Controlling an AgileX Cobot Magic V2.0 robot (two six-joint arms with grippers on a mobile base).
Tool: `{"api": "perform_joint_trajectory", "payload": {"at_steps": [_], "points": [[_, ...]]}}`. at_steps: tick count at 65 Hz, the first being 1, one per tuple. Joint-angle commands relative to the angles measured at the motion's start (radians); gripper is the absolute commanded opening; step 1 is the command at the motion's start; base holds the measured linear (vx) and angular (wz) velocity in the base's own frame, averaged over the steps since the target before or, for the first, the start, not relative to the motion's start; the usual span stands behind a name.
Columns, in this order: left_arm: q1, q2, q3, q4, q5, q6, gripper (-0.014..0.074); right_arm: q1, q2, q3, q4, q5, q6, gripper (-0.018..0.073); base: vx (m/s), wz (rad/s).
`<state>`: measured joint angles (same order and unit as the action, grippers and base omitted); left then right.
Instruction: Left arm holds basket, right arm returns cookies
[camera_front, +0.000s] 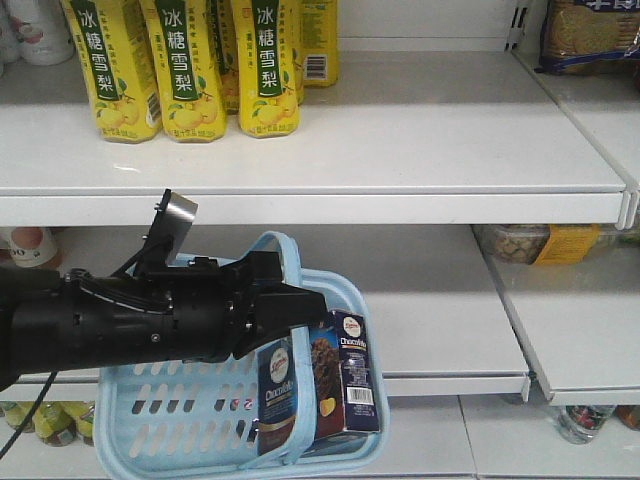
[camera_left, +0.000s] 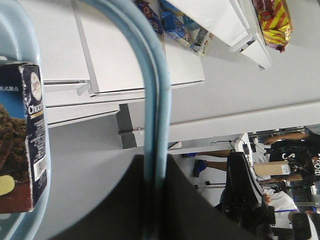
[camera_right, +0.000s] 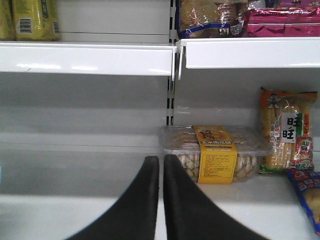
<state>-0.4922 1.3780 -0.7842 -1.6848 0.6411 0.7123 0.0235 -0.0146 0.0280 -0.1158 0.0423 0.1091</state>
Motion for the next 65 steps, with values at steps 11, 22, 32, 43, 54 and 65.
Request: {"api": "perform_joint_trajectory", "payload": {"at_steps": [11, 22, 32, 43, 54, 65], "points": [[-0.005, -0.038, -0.037, -0.095, 0.049, 0.004, -0.0006, -0.001, -0.01, 0.018, -0.003, -0.073, 0.001, -0.0006, 0.04, 0.0], [-0.005, -0.038, -0.037, -0.095, 0.049, 0.004, -0.0006, -0.001, -0.01, 0.018, -0.003, -0.073, 0.001, -0.0006, 0.04, 0.0], [-0.005, -0.038, -0.037, -0.095, 0.049, 0.004, -0.0006, -0.001, -0.01, 0.018, -0.003, -0.073, 0.001, -0.0006, 0.04, -0.01], [-0.005, -0.038, -0.037, -0.095, 0.049, 0.004, -0.0006, -0.001, -0.01, 0.018, -0.003, -0.073, 0.001, -0.0006, 0.03, 0.0], [-0.005, -0.038, -0.037, -0.095, 0.049, 0.004, -0.0006, -0.001, -0.01, 0.018, -0.003, -0.073, 0.001, -0.0006, 0.01, 0.01], [-0.005, -0.038, -0.037, -0.095, 0.05, 0.004, -0.0006, -0.001, -0.01, 0.018, -0.003, -0.073, 0.001, -0.0006, 0.0, 0.0]]}}
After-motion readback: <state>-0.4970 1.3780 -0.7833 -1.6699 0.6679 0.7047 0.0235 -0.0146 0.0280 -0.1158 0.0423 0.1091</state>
